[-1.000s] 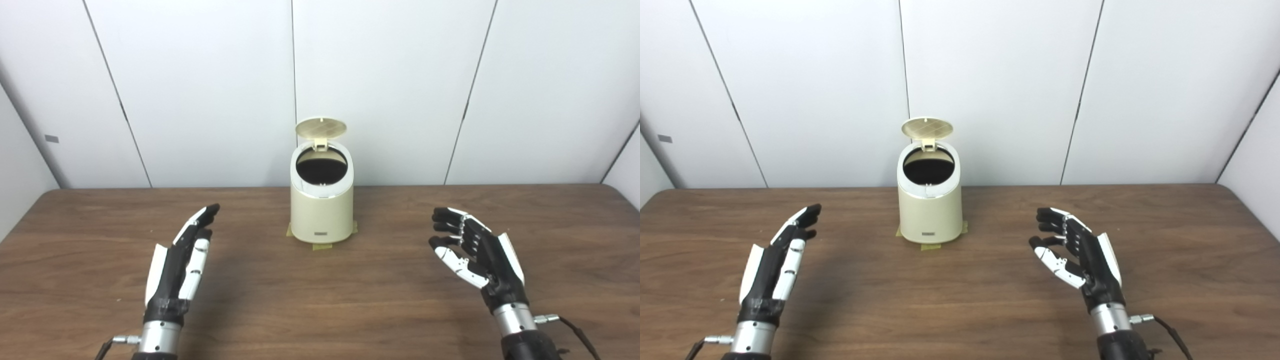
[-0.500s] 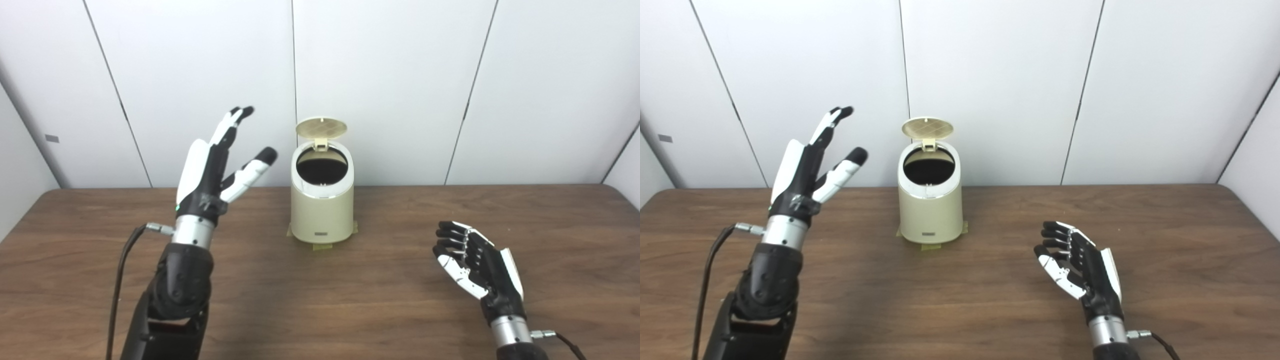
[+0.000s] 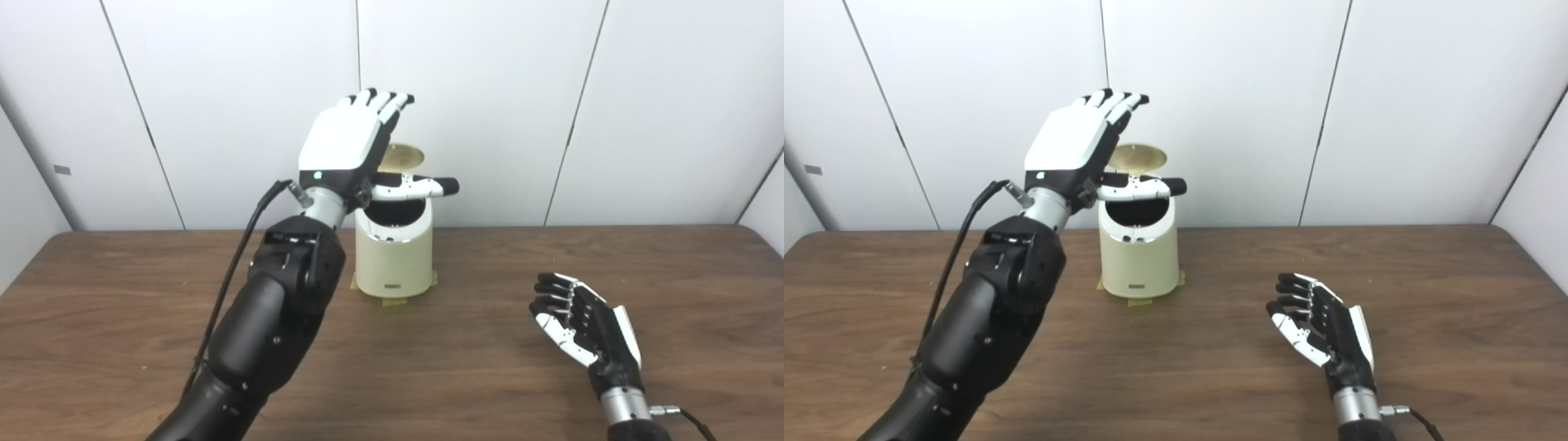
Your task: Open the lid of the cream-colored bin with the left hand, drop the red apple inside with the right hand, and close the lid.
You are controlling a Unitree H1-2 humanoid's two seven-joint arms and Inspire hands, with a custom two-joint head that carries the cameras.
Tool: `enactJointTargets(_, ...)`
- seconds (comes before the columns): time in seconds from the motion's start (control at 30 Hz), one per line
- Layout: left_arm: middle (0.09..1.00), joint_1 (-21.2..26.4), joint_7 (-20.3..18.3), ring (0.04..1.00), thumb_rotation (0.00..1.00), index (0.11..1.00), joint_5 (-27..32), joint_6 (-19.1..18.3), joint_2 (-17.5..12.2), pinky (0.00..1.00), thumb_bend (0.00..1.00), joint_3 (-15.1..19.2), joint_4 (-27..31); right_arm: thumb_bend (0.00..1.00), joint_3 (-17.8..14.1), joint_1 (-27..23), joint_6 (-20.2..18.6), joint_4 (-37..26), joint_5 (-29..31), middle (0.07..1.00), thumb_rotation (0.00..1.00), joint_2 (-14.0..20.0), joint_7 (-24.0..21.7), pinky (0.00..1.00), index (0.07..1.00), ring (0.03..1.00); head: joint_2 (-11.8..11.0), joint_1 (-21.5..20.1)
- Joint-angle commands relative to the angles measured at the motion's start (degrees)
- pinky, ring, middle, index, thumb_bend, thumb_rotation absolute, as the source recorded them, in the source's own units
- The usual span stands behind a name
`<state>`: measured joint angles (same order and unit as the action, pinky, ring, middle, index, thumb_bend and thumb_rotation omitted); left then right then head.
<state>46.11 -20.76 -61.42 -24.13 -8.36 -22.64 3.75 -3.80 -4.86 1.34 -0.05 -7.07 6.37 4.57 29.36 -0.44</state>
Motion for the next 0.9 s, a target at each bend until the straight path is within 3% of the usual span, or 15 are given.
enactJointTargets(0.0,0.920,5.51,-0.89,1.000,0.89,0.894,-2.41,-1.22,0.33,1.00,1.00,-0.05,-1.11,0.22,-0.16,-1.28,0.83,-2.23,0.18,0.706,0.32,0.12,0.02,0.55,0.694,0.675,0.05,-0.05)
enactJointTargets(0.23,0.919,9.56,-3.27,1.000,0.88,0.891,-4.26,-2.65,1.23,1.00,1.00,-0.06,-7.19,0.22,0.28,-1.01,-1.66,-3.71,-0.66,0.702,0.30,-0.02,-0.12,0.55,0.695,0.670,0.10,-0.29)
enactJointTargets(0.4,0.915,10.59,-6.12,1.000,0.91,0.893,-5.87,-2.69,1.05,1.00,1.00,-0.19,-10.40,0.21,0.62,-0.88,-0.60,-3.42,-0.61,0.695,0.31,0.14,-0.36,0.55,0.687,0.666,0.20,-0.16)
enactJointTargets(0.7,0.918,8.77,-6.90,1.000,0.92,0.885,-5.49,-2.71,0.92,1.00,1.00,0.12,-9.97,0.24,1.26,-1.00,0.01,-2.79,-1.29,0.663,0.37,0.53,-0.47,0.51,0.661,0.623,0.16,-0.38)
enactJointTargets(0.87,0.853,7.73,-8.27,0.995,0.94,0.830,-5.85,-2.66,0.72,1.00,1.00,-0.31,-9.03,0.24,1.18,-1.09,-0.99,-3.06,-0.95,0.670,0.37,0.36,-0.52,0.52,0.665,0.633,0.10,-0.41)
